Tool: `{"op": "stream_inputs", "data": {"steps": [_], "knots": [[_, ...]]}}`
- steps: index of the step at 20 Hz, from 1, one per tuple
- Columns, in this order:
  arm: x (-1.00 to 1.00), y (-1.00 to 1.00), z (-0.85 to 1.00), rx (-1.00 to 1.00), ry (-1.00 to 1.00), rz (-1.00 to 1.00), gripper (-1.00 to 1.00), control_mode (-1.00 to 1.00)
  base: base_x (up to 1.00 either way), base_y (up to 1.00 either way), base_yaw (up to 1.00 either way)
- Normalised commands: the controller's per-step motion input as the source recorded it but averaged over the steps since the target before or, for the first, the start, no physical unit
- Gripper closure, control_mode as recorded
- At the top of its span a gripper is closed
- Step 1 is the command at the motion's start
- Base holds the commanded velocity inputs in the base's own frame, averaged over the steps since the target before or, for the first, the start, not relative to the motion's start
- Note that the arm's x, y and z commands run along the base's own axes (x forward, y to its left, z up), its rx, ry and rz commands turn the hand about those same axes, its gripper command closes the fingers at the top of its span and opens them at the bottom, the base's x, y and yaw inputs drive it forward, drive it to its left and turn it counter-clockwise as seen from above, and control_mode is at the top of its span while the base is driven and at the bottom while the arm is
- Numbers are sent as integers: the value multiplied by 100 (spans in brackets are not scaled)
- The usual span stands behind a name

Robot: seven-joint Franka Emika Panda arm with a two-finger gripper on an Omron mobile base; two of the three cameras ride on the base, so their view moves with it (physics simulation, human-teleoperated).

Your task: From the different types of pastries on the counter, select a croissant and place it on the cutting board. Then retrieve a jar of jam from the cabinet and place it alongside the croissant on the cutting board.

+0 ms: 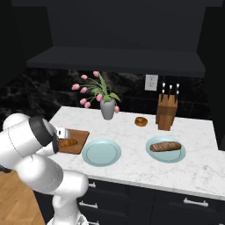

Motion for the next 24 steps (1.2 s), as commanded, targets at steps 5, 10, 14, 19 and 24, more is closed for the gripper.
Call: {"op": "stream_inputs", "data": {"steps": [5,10,14,19,24], "knots": [[-4,0,-52,3,-5,0,100,-100,0,0,0],[-40,-8,-80,8,-1,0,100,-100,0,0,0],[-71,-21,-98,13,-4,0,100,-100,0,0,0],[-36,-38,-82,17,-7,0,100,-100,0,0,0],[-14,-45,-75,13,-12,0,100,-100,0,0,0]]}}
